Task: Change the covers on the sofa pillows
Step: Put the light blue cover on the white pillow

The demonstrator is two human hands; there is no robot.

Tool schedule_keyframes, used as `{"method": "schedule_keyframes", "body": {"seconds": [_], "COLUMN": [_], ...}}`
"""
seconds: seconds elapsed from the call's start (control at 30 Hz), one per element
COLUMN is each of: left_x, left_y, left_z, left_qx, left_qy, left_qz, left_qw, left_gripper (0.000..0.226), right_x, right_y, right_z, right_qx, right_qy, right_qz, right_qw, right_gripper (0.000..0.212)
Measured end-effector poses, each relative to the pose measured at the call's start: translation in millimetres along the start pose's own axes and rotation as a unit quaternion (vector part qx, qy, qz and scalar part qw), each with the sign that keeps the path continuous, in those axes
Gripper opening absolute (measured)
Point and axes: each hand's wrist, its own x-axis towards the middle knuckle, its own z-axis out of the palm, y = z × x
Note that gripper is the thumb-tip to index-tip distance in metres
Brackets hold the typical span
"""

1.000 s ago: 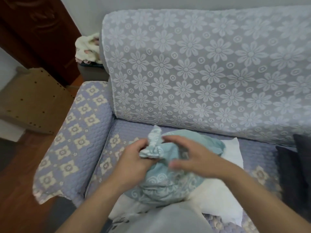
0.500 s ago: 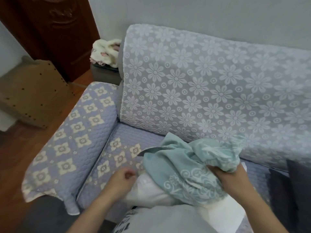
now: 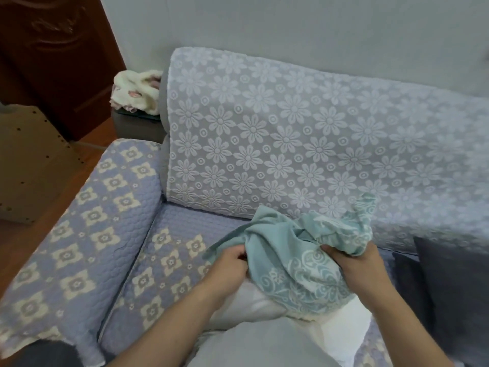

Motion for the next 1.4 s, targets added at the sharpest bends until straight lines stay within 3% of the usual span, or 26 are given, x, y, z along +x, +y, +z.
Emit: {"method": "schedule_keyframes", "body": {"seconds": [0.1,0.27,0.4,0.47,0.6,0.67,0.83,0.93,1.07,1.1,1.17,1.3,1.4], "left_x": [-4,-5,-11,-9,3,8,12,14,11,10,11,21,24], "left_y": [12,13,20,17,11,7,0,3,4,3,4,13,21], "left_z": [14,16,22,24,17,16,26,27,24,25,29,37,42], "left_qx": [-0.122,-0.026,0.021,0.070,0.113,0.146,0.264,0.278,0.243,0.251,0.291,0.362,0.351], "left_qy": [0.010,-0.041,-0.084,-0.089,-0.041,-0.037,0.038,0.054,-0.011,-0.021,-0.024,0.059,0.075], "left_qz": [0.057,0.219,0.291,0.293,0.212,0.227,0.417,0.471,0.393,0.393,0.424,0.517,0.560], "left_qw": [0.991,0.974,0.953,0.949,0.970,0.962,0.869,0.836,0.887,0.884,0.857,0.773,0.747], "left_gripper": [0.051,0.042,0.047,0.042,0.053,0.046,0.027,0.019,0.015,0.014,0.015,0.016,0.015], "right_x": [-2,-3,-3,-3,-3,-3,1,2,2,3,3,3,2], "right_y": [-1,2,1,-1,-2,-3,-4,-4,-4,-4,-5,-12,-21], "right_z": [-3,-5,-6,-7,-9,-9,-10,-10,-9,-10,-12,-10,-11], "right_qx": [0.003,0.006,0.010,0.015,0.016,0.011,0.025,0.029,0.030,0.036,0.054,0.084,0.094], "right_qy": [0.007,0.008,0.003,-0.002,-0.013,-0.013,-0.007,-0.006,0.004,0.008,0.015,0.009,0.023], "right_qz": [0.009,0.028,0.037,0.039,0.042,0.043,0.046,0.046,0.054,0.061,0.075,0.080,0.082], "right_qw": [1.000,1.000,0.999,0.999,0.999,0.999,0.999,0.998,0.998,0.997,0.996,0.993,0.992], "right_gripper": [0.034,0.030,0.033,0.032,0.032,0.033,0.033,0.033,0.032,0.032,0.032,0.025,0.018]}}
